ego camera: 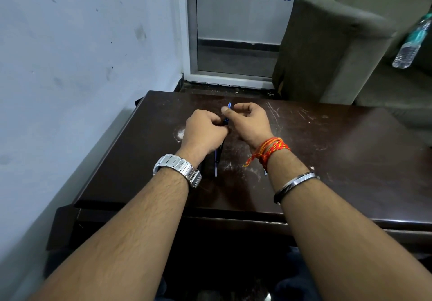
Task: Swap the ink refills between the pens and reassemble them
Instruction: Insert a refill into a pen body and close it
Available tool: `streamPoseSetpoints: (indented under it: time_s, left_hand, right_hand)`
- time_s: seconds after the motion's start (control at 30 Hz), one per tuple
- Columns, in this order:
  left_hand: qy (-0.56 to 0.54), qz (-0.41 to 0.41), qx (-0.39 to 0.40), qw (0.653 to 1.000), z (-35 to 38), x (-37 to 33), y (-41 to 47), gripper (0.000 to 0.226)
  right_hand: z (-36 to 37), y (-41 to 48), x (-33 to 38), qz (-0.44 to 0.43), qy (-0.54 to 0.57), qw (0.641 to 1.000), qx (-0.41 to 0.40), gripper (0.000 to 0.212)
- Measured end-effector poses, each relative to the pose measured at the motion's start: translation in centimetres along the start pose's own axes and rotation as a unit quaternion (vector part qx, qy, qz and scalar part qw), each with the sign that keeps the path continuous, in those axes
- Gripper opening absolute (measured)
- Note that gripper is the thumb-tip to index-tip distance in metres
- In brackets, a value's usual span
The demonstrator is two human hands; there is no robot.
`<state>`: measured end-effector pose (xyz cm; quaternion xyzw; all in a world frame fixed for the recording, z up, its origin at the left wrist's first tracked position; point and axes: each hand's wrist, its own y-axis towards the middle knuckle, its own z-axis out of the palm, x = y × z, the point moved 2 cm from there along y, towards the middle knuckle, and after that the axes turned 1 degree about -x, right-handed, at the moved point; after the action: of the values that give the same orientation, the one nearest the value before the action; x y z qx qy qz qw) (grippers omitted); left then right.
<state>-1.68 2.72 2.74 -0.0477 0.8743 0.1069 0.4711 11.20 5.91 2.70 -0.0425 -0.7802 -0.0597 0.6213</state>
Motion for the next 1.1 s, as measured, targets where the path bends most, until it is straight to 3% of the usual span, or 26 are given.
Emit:
streamPoseSetpoints:
  time_s: [0.13,0.3,0.43,0.57,0.67,0.8,1.0,1.1]
  left_hand:
    - [-0.001,0.002,0.001,1.000,0.0,0.0,-0.1,0.009]
    - [-0.006,0.002,0.003,1.000,-0.2,-0.2,-0.1,0.013]
    - [-0.001,-0.007,0.017,1.000,-0.2,-0.3,-0.2,0.008]
    - [0.009,-0.033,0.058,0.998,-0.4,0.0,-0.1,0.008]
    - [-0.015,-0.077,0.044,0.996,-0.8,0.6,0.0,0.018]
    - [-0.084,-0.111,0.008,0.990,-1.4,1.5,0.6,0.017]
    - [-0.141,-0.135,0.004,0.981,-1.4,1.8,0.6,0.019]
    - [-0.177,-0.151,0.013,0.972,-1.4,2.0,0.8,0.013]
  right_hand:
    - [0.1,0.3,0.2,0.002,0.026,1.000,-0.004,0.023]
    - [0.1,0.1,-0.1,-0.004,0.012,1.000,0.000,0.037]
    - [0.1,0.3,0.0,-0.014,0.018,1.000,0.003,0.026]
    - [-0.5,0.6,0.2,-0.021,0.058,0.992,-0.106,0.020]
    - [-1.4,0.9,0.1,-0.009,0.067,0.983,-0.169,0.019]
    - [-1.1,0.9,-0.5,0.025,0.055,0.991,-0.117,0.018]
    - [0.9,0.0,-0.4,0.037,0.073,0.992,0.099,0.018]
    - [1.4,-0.3,-0.4,0.026,0.058,0.991,0.120,0.017]
